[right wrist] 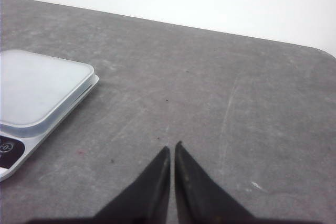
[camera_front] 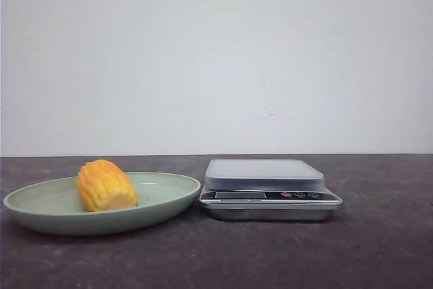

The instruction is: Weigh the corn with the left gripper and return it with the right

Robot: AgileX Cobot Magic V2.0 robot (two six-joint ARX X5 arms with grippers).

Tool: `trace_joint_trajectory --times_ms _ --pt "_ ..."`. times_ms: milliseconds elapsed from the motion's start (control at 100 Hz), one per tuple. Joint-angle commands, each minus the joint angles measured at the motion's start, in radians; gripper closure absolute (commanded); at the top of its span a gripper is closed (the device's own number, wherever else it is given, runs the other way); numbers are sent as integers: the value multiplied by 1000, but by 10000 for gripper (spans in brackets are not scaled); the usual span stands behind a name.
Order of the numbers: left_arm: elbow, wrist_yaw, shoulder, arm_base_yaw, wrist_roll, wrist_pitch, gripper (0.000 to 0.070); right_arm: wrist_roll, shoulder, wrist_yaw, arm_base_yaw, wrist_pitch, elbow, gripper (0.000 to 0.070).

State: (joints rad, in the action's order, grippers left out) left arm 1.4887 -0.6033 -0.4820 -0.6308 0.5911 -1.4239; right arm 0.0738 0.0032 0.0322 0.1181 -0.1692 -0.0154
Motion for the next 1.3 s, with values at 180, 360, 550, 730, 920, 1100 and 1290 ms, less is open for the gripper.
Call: trace_joint_trajectory --times_ms 180,360,550,730,920,1100,1290 --pt "16 -3 -5 56 -8 -47 700 -11 0 1 4 11 2 693" --pt "15 -3 -5 138 -72 -47 700 -11 0 1 4 11 2 693" --pt "-24 -12 -5 197 -106 -47 700 -11 0 1 4 11 2 693" --pt "-217 -84 51 262 -64 148 700 -11 0 1 4 11 2 693" --pt "-642 67 242 374 -63 640 700 -11 0 1 4 11 2 693" --pt "-903 203 378 468 -63 706 700 -11 0 1 4 11 2 693" --pt "-1027 182 450 496 -66 674 700 -11 0 1 4 11 2 693"
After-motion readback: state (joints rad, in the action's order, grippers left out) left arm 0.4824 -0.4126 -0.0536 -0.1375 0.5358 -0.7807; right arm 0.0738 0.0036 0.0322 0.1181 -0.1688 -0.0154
